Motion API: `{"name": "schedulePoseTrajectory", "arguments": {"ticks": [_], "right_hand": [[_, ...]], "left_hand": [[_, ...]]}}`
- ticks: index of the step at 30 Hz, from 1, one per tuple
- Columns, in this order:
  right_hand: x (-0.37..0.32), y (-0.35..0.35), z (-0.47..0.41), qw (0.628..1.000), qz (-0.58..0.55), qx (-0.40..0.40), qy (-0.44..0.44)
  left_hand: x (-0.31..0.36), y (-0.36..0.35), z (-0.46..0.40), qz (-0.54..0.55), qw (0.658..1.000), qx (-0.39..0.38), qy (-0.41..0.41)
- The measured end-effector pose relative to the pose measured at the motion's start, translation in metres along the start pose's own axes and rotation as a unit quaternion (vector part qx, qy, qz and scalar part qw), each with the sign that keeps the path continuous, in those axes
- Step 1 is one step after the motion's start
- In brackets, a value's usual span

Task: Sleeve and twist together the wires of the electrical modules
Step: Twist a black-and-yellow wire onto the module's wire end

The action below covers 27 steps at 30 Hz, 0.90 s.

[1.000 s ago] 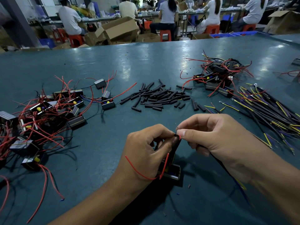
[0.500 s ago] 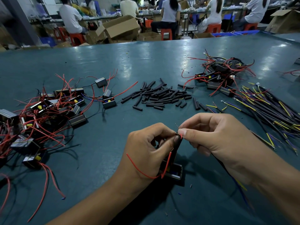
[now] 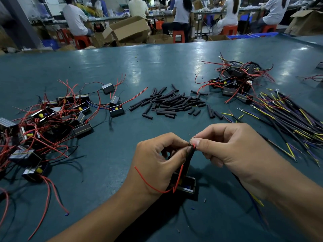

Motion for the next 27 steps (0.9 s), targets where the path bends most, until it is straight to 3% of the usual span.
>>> {"name": "schedulePoseTrajectory", "arguments": {"ticks": [4, 9, 11, 14, 17, 22, 27], "right_hand": [[0.0, -0.001, 0.001, 0.999, 0.024, 0.017, 0.032], [-0.002, -0.002, 0.001, 0.996, 0.058, 0.014, 0.061], [-0.005, -0.002, 0.002, 0.994, 0.077, 0.015, 0.075], [-0.013, -0.002, 0.005, 0.985, 0.139, 0.019, 0.102], [-0.018, -0.002, 0.006, 0.977, 0.172, 0.011, 0.127], [-0.022, -0.004, 0.008, 0.971, 0.186, 0.01, 0.148], [-0.022, -0.005, 0.009, 0.968, 0.196, 0.011, 0.159]], "left_hand": [[-0.002, 0.001, -0.001, 0.007, 1.0, -0.008, 0.005], [0.0, 0.027, -0.014, -0.003, 0.99, -0.134, 0.035], [0.006, 0.044, -0.024, -0.013, 0.994, -0.102, 0.037], [0.034, 0.056, -0.04, -0.096, 0.991, -0.092, -0.031], [0.058, 0.047, -0.051, -0.209, 0.958, -0.181, -0.073], [0.069, 0.036, -0.063, -0.307, 0.908, -0.285, -0.018], [0.062, 0.033, -0.068, -0.276, 0.901, -0.329, 0.07]]}}
Point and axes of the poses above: each hand's wrist, its own z-axis away from the middle knuckle, its own y-axis out of the back of the hand, x = y × z, the point moved 3 cm from there along -z, towards the middle knuckle, and after that the axes turned 2 degrees about z, right-handed, at the moved point
